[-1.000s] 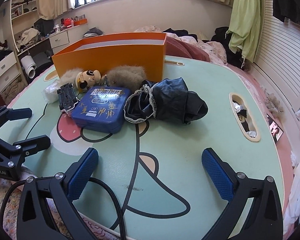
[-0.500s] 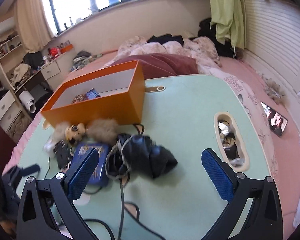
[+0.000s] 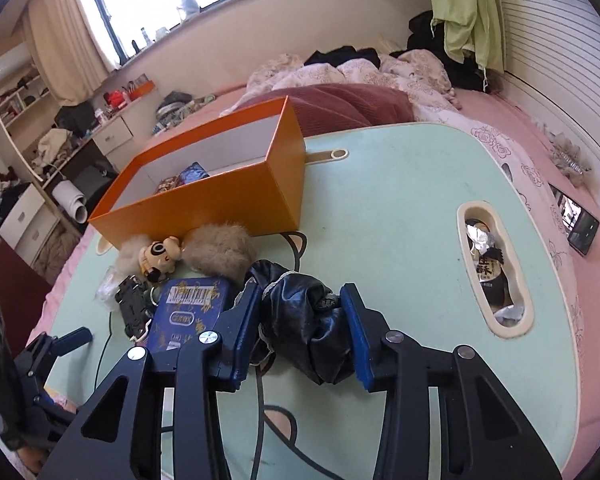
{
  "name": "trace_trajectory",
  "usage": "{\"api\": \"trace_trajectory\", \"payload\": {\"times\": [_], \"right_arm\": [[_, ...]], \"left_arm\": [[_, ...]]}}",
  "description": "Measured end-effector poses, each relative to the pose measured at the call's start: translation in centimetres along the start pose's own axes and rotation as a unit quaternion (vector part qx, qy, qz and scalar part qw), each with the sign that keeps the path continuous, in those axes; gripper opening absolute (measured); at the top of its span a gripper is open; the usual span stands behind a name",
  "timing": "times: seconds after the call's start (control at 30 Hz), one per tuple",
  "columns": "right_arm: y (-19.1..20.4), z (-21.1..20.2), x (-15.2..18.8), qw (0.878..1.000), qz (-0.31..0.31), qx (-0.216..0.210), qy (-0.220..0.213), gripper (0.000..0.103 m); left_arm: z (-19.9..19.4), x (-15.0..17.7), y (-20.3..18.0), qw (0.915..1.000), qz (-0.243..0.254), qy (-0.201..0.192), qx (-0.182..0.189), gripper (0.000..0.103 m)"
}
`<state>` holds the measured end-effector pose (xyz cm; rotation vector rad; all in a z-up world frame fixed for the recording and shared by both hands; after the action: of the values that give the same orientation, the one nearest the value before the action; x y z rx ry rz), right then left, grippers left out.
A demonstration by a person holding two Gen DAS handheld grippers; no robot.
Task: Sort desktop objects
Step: 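Grasp the black fabric pouch with right while left grasps the clear plastic bundle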
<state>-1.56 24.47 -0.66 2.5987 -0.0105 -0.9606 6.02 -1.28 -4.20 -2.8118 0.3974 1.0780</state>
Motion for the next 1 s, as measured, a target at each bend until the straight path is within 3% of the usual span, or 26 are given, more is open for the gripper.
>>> {"api": "trace_trajectory", "payload": {"times": [0.33,0.53,0.6,0.7,0.87,1.0], "right_arm": [[1.0,-3.1,-0.3,0.999,-0.026,-0.014,-0.045,0.042],[1.1,-2.1,0.2,0.999,-0.023,-0.015,-0.029,0.042],[0.9,-2.0,0.3,0.999,-0.020,-0.017,-0.026,0.042],[0.8,-2.1,0.3,0.999,-0.018,-0.016,-0.026,0.042],[0.9,-2.3,0.3,0.999,-0.021,-0.014,-0.031,0.042],[1.0,-2.7,0.1,0.999,-0.021,-0.017,-0.034,0.042]], "left_arm": [[-1.3,-2.1,4.4,0.9953,-0.075,-0.060,-0.018,0.101],[1.2,-4.5,5.3,0.9963,-0.074,-0.043,-0.002,0.081],[2.4,-4.8,5.5,0.9960,-0.083,-0.029,0.014,0.053],[3.9,-4.4,5.0,0.9952,-0.087,-0.009,0.044,0.033],[3.3,-4.0,3.9,0.9976,-0.057,-0.010,0.037,0.032],[1.3,-4.1,4.5,0.9966,-0.068,-0.030,0.036,0.031]]}}
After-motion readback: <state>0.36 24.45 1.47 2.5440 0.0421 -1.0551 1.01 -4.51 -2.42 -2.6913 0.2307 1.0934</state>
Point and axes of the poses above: each gripper's, at about its wrist camera, not at the fingertips, and z roughly the way its jaws point, y to its left, x to its underside, the point moved 5 cm from there along z, roughly the way its jaws point, and after that the axes turned 6 degrees about z, right-handed, at the moved point
